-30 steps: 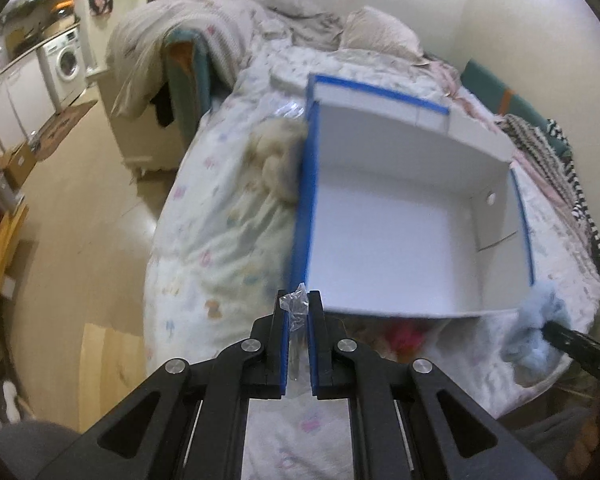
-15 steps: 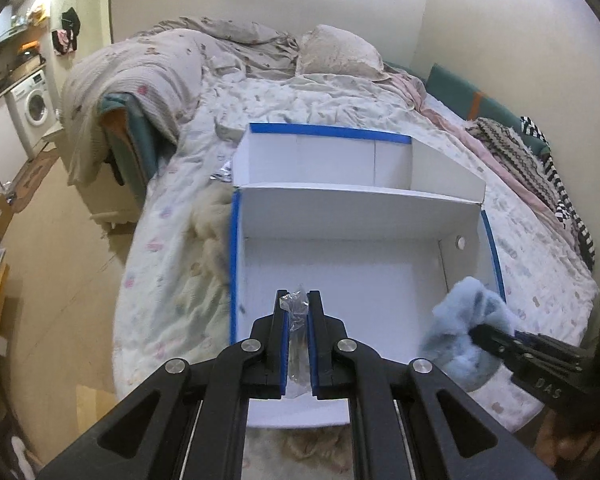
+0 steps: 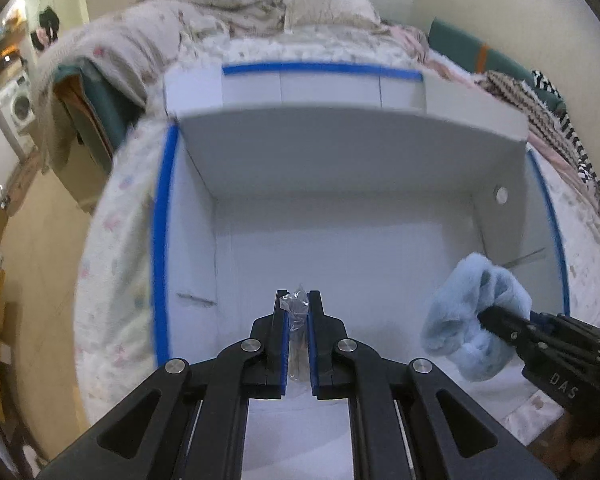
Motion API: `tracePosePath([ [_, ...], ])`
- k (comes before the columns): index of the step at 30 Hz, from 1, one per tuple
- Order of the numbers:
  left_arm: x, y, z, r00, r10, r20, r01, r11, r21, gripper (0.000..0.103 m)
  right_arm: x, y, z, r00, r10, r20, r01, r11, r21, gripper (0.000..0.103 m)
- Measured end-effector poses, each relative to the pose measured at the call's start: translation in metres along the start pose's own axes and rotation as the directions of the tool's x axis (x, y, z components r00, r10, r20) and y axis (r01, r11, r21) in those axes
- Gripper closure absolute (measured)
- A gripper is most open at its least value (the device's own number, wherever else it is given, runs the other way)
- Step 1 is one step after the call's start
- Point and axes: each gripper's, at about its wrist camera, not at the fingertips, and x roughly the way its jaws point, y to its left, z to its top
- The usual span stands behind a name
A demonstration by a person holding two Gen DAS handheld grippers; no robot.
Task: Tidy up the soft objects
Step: 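Carry the bag and blue sock into the box, open the left gripper, then lower the blue sock into the box and open the right gripper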
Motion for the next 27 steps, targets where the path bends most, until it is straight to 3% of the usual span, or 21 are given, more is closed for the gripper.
tracePosePath([
  [11, 0.028, -0.012, -0.010, 0.999, -0.013, -0.038, 0.016, 0.997, 0.073, 0.095, 0.041, -0.009, 0.000, 0.994, -0.052, -0.100, 0.053, 0.999, 0.004, 0.080],
  [17, 0.028, -0.008, -0.010, 0.999, -0.002, -0.036, 0.005, 0.997, 0.079, 0.080, 0.049, -0.011, 0.001, 0.991, -0.061, -0.123, 0.062, 0.998, 0.001, 0.079],
  [19, 0.030, -0.008, -0.012, 0.999, 0.007, -0.052, -0.003, 0.997, 0.074, 0.060, 0.053, -0.009, 0.001, 0.989, -0.062, -0.133, 0.063, 0.998, 0.004, 0.079],
  [21, 0.032, -0.009, -0.013, 0.999, 0.018, -0.051, -0.014, 0.997, 0.080, 0.050, 0.055, -0.005, 0.006, 0.989, -0.064, -0.131, 0.065, 0.998, 0.003, 0.079],
  [27, 0.029, -0.016, -0.013, 0.998, 0.062, -0.021, -0.059, 0.991, 0.121, 0.049, 0.058, -0.003, 0.011, 0.990, -0.051, -0.133, 0.053, 0.999, 0.011, 0.077],
])
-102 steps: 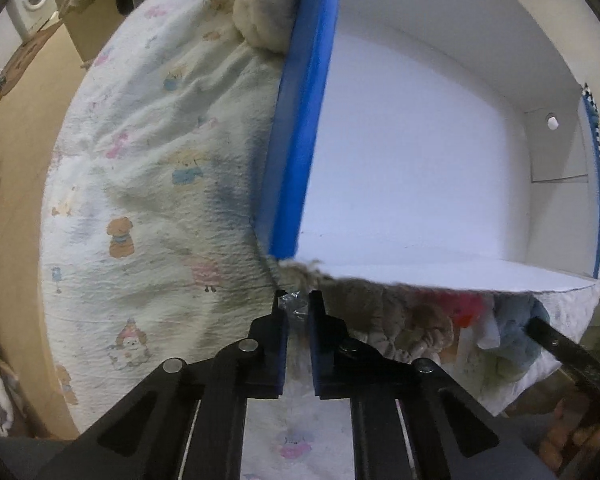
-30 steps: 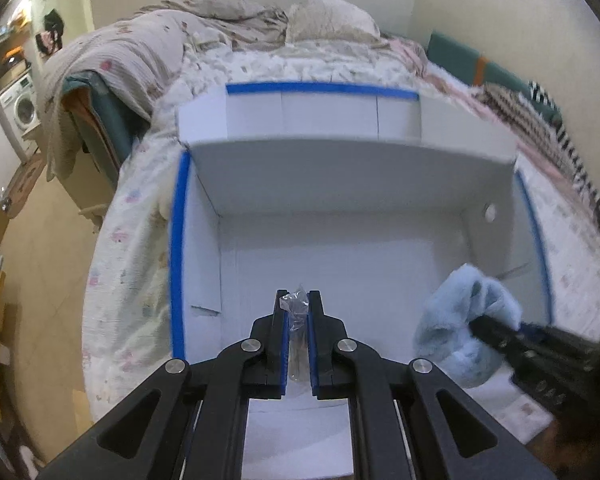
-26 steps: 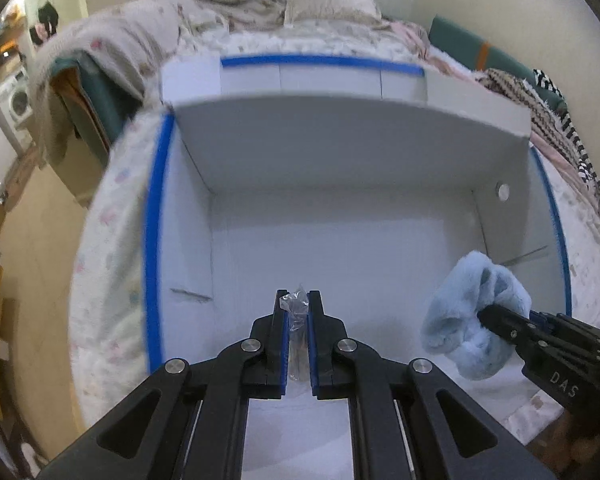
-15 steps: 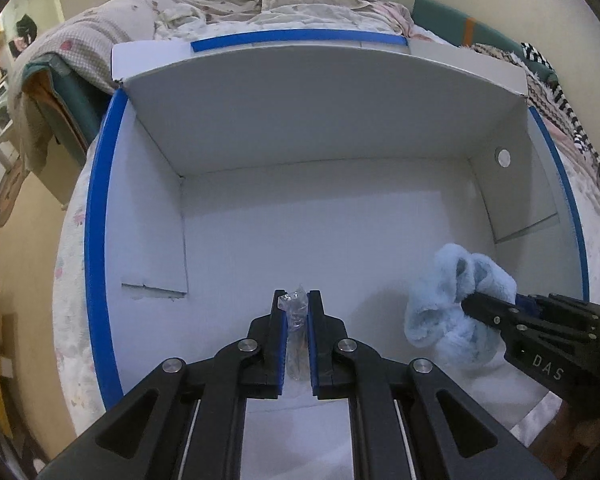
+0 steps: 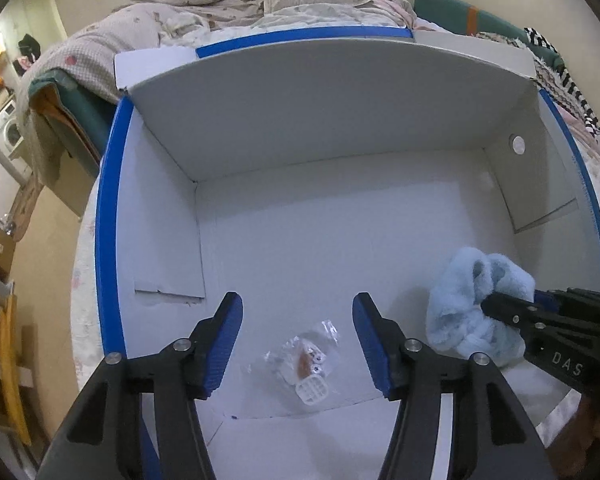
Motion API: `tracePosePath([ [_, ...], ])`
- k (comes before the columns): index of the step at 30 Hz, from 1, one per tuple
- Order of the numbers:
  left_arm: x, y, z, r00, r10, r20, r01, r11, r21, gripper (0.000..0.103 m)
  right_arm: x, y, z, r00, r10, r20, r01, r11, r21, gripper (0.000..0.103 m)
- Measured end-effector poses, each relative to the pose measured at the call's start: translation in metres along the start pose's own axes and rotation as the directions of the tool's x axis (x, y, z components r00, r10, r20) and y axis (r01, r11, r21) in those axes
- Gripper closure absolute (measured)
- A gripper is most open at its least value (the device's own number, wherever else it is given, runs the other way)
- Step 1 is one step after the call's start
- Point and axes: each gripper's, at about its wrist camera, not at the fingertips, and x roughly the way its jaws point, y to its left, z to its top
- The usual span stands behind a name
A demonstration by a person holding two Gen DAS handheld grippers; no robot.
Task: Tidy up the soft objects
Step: 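Lower the blue sock into the box and open the right gripper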
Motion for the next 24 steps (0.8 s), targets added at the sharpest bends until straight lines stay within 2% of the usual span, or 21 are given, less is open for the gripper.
tracePosePath([
  [2, -0.001, 0.001, 0.000, 1.000, -0.003, 0.004, 0.003, 1.000, -0.009, 0.048, 0.001, -0.002, 0.000, 1.000, 0.004, 0.000, -0.004, 1.000, -0.002, 0.075],
  [3, -0.002, 0.001, 0.000, 1.000, -0.005, 0.007, 0.005, 1.000, -0.012, 0.048, 0.002, -0.003, 0.000, 1.000, 0.007, 0.001, -0.007, 1.000, 0.000, 0.071],
  [5, -0.002, 0.001, 0.000, 1.000, -0.010, -0.001, 0.010, 1.000, -0.017, 0.048, 0.000, -0.009, -0.003, 1.000, 0.017, 0.006, -0.017, 1.000, 0.011, 0.052],
  [6, -0.003, 0.001, 0.001, 1.000, -0.019, -0.010, 0.019, 1.000, -0.019, 0.048, -0.003, -0.011, -0.002, 1.000, 0.024, 0.011, -0.025, 0.999, 0.020, 0.030],
  [7, -0.004, 0.001, 0.001, 0.999, -0.037, -0.015, 0.037, 0.999, -0.024, 0.048, -0.006, -0.012, 0.000, 0.999, 0.034, 0.027, -0.035, 0.999, 0.034, 0.023],
  [10, -0.014, 0.005, -0.001, 0.999, -0.054, 0.008, 0.054, 0.998, -0.031, 0.048, -0.015, -0.013, 0.004, 0.997, 0.033, 0.070, -0.037, 0.998, 0.057, 0.023],
  [14, -0.024, 0.007, -0.004, 0.998, -0.045, 0.042, 0.045, 0.999, -0.012, 0.047, -0.018, -0.008, 0.006, 0.997, 0.027, 0.078, -0.032, 0.998, 0.053, 0.023],
  [24, -0.042, 0.020, -0.009, 0.996, -0.056, 0.067, 0.062, 0.994, -0.086, 0.046, -0.023, 0.007, 0.003, 0.995, 0.020, 0.095, -0.024, 0.999, 0.038, 0.023],
])
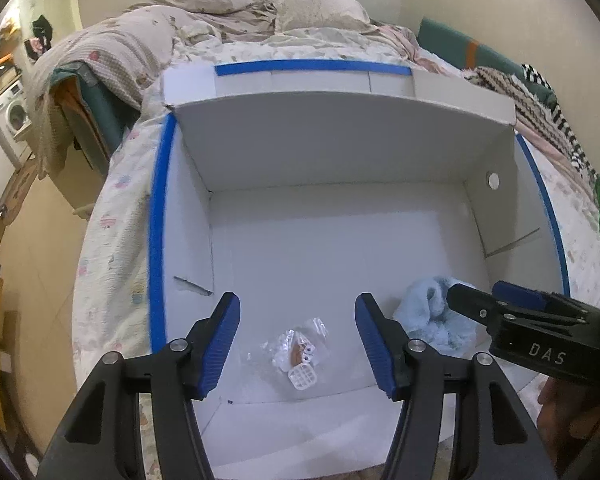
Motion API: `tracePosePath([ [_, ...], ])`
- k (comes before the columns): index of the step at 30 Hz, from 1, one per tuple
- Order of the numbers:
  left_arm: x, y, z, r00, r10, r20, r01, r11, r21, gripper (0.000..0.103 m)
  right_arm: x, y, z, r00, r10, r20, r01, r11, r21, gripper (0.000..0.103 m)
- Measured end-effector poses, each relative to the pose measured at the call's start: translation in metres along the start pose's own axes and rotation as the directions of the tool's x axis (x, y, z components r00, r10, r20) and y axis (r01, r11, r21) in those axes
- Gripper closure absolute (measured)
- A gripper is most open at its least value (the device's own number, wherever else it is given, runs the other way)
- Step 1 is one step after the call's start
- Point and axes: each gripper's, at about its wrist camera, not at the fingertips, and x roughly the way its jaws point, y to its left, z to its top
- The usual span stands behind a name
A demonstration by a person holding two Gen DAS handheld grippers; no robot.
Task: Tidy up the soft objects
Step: 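Lower the blue sock into the box and open the right gripper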
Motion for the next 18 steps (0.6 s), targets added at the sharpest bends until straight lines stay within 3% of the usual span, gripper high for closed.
tracePosePath([
  [12, -0.033, 0.016, -0.010, 0.999, 0.017, 0.030, -0.016, 0.999, -0.050, 0.046, -0.017, -0.007, -0.018, 1.000, -0.008, 0.029, 0.006, 0.998, 0.067, 0.023],
  [18, -0.053, 0.030, -0.023, 0.999, 0.019, 0.041, -0.014, 0.993, -0.119, 0.040, -0.033, -0.004, -0.031, 0.999, -0.005, 0.040, 0.003, 0.999, 0.054, 0.023],
])
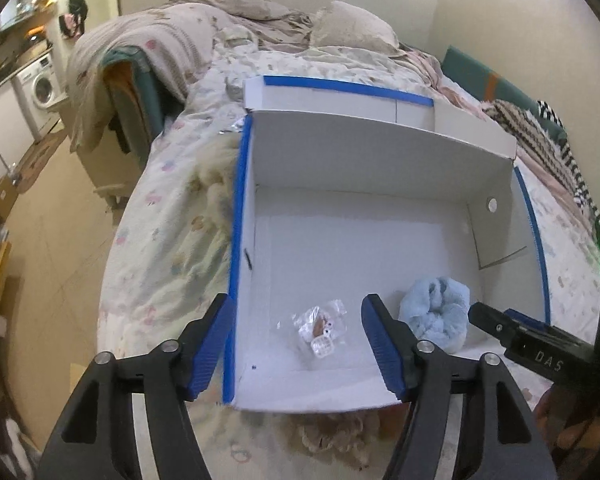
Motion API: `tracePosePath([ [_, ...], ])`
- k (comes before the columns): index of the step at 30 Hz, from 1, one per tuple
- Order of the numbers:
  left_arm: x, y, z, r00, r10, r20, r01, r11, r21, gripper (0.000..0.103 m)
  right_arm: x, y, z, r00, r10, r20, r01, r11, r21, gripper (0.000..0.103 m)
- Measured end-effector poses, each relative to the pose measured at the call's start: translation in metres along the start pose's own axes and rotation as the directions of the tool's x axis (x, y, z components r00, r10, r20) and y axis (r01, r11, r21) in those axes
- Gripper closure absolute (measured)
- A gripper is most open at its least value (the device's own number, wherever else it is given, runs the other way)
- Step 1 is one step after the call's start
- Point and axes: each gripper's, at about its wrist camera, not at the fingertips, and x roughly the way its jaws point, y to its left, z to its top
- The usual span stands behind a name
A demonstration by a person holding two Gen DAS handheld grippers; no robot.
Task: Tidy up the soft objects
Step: 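Lower the blue sock into the box and open the right gripper, then grasp the beige scrunchie with the left gripper while the right grasps the white sock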
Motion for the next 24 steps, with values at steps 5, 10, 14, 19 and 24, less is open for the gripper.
tracePosePath([
  [5, -0.015, 0.009, -0.012, 0.999, 0.029, 0.016, -0.028, 1.000, -0.011, 0.039, -0.010, 0.002, -0.015, 1.000, 0.000, -0.001, 0.000, 1.000, -0.020, 0.023],
  [10, -0.024, 0.020, -0.030, 0.999, 0.034, -0.003, -0.034, 0.998, -0.046, 0.039, -0.029, 0.002, -0.029, 0.999, 0.036, 0.034, -0.036, 0.999, -0.011, 0.023],
  [14, -0.029, 0.026, -0.047, 0.999, 0.041, -0.020, -0.042, 0.997, -0.057, 0.039, -0.045, 0.000, -0.041, 0.996, 0.060, 0.071, -0.061, 0.998, -0.001, 0.023],
  [19, -0.033, 0.028, -0.063, 0.998, 0.055, -0.033, -0.056, 0.997, -0.048, 0.039, -0.051, -0.010, -0.057, 0.995, 0.088, 0.050, -0.091, 0.994, 0.053, 0.023],
  [24, -0.036, 0.031, -0.073, 0.997, 0.070, -0.035, -0.072, 0.996, -0.052, 0.039, -0.049, -0.020, -0.064, 0.995, 0.092, 0.032, -0.095, 0.990, 0.100, 0.023],
])
